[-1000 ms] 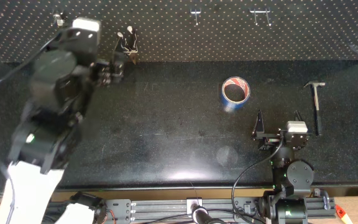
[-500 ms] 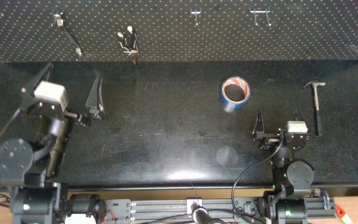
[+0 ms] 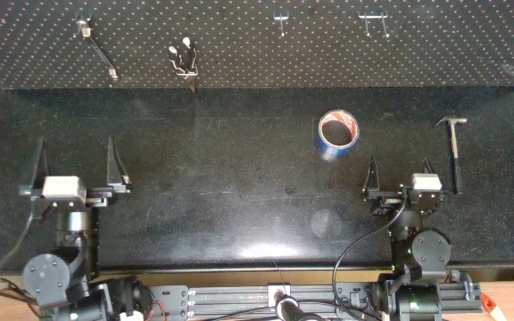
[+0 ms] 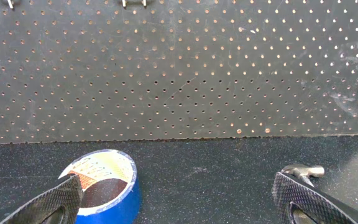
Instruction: Place Tools Onto Pegboard
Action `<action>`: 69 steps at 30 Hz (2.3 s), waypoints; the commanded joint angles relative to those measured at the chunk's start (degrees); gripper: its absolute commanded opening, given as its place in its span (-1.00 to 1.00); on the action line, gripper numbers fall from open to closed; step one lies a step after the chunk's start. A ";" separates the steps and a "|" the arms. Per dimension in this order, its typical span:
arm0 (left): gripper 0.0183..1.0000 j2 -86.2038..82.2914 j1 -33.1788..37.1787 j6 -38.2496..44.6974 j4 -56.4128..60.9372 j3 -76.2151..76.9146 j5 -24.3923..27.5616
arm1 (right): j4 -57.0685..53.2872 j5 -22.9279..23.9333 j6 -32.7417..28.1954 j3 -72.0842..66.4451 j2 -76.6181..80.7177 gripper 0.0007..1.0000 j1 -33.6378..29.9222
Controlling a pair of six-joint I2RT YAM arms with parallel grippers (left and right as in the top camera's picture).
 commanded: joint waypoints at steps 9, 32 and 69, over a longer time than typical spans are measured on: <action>0.99 -13.03 -2.75 0.31 -0.92 -15.91 -7.23 | -0.28 -0.35 -0.83 -0.15 -0.61 1.00 -0.28; 0.99 -13.03 -6.27 -4.68 -14.45 -15.91 -8.81 | -0.28 -0.35 -0.83 -0.15 -0.61 1.00 -0.28; 0.99 -12.98 -17.31 -4.68 -14.45 -15.91 -8.81 | -0.20 1.18 -4.72 -0.15 -0.61 1.00 -0.31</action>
